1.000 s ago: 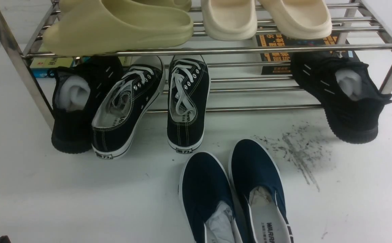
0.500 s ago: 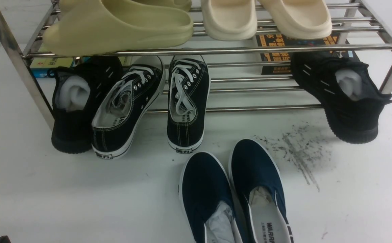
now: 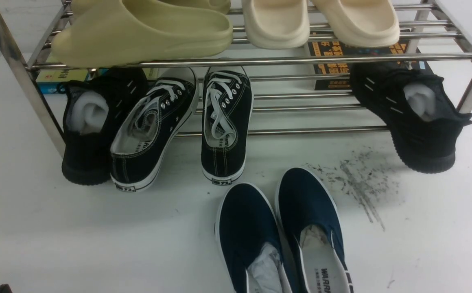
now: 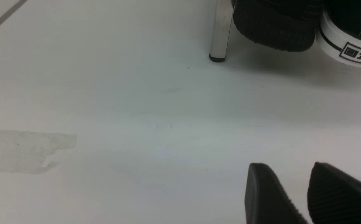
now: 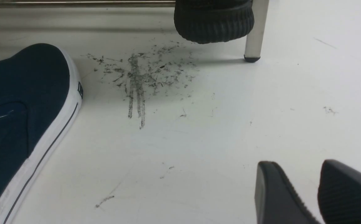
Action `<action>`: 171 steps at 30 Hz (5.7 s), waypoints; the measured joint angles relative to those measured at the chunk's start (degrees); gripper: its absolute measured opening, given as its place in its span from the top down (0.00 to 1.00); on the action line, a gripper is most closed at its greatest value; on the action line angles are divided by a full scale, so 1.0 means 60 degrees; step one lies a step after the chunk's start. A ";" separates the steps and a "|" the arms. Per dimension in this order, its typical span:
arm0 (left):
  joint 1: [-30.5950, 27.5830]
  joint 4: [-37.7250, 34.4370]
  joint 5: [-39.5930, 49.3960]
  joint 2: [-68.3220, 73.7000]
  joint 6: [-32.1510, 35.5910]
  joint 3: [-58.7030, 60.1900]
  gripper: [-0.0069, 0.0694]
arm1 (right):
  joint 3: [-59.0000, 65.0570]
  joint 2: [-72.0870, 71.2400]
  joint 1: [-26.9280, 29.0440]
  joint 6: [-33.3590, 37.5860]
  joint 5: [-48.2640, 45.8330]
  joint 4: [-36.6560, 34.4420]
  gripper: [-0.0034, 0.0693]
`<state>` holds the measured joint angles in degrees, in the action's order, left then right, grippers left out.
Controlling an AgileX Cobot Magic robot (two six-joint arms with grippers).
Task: Take the shoes off the shelf with your hand on the white table.
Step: 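Grasp a shoe standing on the lower shelf of the shoe rack with the left gripper, then set the held shoe down on the floor in front of the rack with the left gripper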
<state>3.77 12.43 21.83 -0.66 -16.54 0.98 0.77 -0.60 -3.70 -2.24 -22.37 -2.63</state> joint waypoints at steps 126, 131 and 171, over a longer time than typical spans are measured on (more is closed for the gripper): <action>0.5617 -0.0061 0.5687 1.3342 -0.4034 -1.3328 0.89 | 0.0000 0.0000 0.0000 0.0000 0.0000 0.0000 0.62; 0.5617 -0.0693 0.6421 1.2295 -0.3513 -1.2978 0.89 | 0.0000 0.0000 0.0000 0.0000 0.0000 0.0000 0.62; 0.5617 0.0245 0.2700 0.9517 -0.8936 -0.6135 0.89 | 0.0000 0.0000 0.0000 0.0000 0.0000 0.0000 0.62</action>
<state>37.47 13.90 38.03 56.44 -70.16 -35.82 0.77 -0.60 -3.70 -2.24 -22.37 -2.63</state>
